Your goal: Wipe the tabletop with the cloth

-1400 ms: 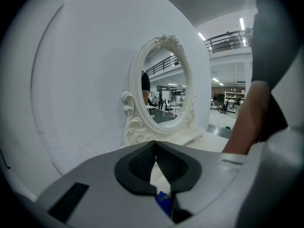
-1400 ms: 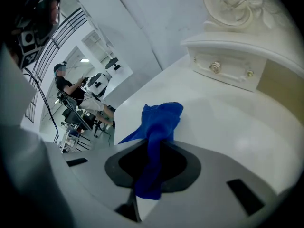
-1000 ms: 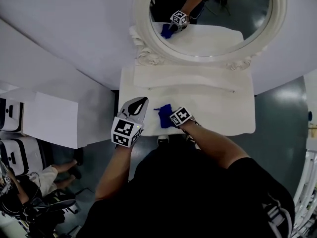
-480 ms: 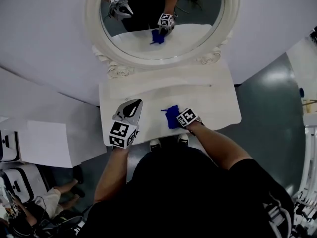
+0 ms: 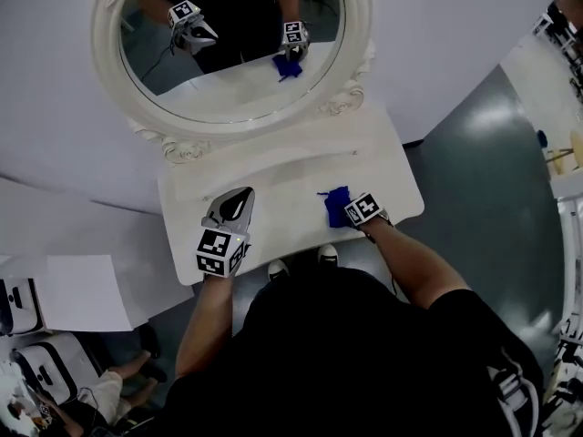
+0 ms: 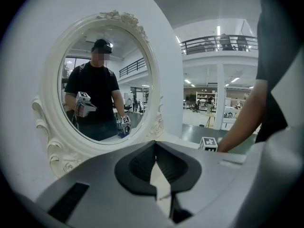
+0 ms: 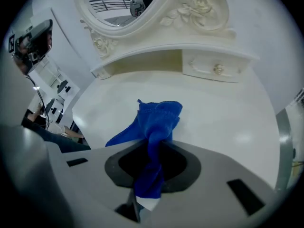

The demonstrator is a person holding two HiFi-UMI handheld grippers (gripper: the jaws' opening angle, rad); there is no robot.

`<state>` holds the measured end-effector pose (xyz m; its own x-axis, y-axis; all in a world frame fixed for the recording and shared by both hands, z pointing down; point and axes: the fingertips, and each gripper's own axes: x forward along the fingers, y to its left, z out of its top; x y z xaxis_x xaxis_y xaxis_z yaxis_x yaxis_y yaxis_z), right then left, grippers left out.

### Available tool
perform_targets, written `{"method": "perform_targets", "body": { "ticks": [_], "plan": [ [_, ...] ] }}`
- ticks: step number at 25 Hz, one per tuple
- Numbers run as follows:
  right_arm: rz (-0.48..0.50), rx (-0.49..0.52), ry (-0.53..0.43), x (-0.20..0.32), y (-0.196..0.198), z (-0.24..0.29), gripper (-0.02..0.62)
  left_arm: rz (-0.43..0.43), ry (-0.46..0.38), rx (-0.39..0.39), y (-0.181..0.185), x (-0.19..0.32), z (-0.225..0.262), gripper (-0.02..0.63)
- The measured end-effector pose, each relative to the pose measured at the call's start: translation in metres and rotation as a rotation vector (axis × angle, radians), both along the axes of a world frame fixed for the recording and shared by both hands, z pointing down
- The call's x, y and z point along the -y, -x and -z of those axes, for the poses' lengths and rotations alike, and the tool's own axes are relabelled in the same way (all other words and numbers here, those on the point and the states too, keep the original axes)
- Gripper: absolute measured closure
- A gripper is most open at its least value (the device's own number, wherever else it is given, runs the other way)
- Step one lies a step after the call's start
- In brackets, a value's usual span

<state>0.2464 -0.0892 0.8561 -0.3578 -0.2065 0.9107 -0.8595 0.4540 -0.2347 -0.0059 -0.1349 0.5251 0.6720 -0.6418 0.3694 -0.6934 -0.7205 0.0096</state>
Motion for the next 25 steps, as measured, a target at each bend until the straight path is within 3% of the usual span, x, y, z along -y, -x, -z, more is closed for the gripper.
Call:
{"method": "perform_targets", "body": {
  "ticks": [15, 25],
  "plan": [
    [-0.264, -0.108, -0.021, -0.022, -0.174, 0.004, 0.537, -0.082, 0.010, 0.016, -0.061, 0.010, -0.007, 0.595],
    [-0.340, -0.135, 0.012, -0.032, -0.203, 0.003, 0.537, -0.086, 0.011, 0.010, -0.065, 0.020, -0.009, 0.595]
  ]
}}
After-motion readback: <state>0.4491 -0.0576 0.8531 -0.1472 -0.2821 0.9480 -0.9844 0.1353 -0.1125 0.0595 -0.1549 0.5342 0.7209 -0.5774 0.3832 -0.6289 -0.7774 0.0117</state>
